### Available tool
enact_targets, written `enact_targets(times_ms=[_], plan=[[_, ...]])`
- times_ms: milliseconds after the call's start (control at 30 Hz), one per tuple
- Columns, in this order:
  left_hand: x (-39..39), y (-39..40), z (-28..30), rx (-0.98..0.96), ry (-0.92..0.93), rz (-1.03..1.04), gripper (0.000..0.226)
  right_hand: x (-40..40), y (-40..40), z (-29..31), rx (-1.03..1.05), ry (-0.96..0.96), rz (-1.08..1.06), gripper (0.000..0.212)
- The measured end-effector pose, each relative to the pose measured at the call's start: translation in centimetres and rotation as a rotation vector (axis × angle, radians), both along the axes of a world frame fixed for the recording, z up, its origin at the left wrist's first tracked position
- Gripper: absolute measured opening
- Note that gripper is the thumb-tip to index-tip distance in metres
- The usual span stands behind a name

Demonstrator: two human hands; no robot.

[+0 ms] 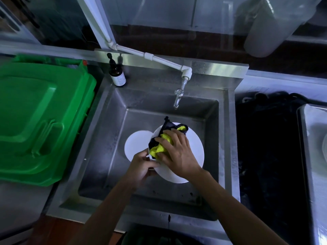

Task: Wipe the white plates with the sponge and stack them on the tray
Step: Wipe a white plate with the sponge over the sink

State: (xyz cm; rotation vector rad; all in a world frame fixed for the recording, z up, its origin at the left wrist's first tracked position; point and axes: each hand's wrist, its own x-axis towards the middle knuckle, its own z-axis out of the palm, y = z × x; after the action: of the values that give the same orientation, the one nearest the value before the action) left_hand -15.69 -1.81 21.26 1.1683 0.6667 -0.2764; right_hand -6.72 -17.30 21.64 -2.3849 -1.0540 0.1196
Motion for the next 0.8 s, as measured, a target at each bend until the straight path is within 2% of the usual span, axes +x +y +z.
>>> enact_targets(times_ms=[267,433,567,800], plan=[[-1.0,0.4,0.3,-0.010,0.029,0.052,0.045,1.2,1.7,0.9,-0.011,-0.030,0.027,0.048],[-1.5,0.9,0.5,0.005,0.031,0.093,0.052,2.8,1.6,0.7,-0.013,-0.037,-0.092,0.049],[-1.7,0.9,0.7,0.038,0.040,0.157,0.062,3.7,-0.1,-0.4,-0.095,0.018,-0.233,0.047],[-0.7,0.4,1.5,0.038,0.004,0.281,0.053,2.3,-2.6,-2.0,-0.107,0.111,-0.330,0.049]])
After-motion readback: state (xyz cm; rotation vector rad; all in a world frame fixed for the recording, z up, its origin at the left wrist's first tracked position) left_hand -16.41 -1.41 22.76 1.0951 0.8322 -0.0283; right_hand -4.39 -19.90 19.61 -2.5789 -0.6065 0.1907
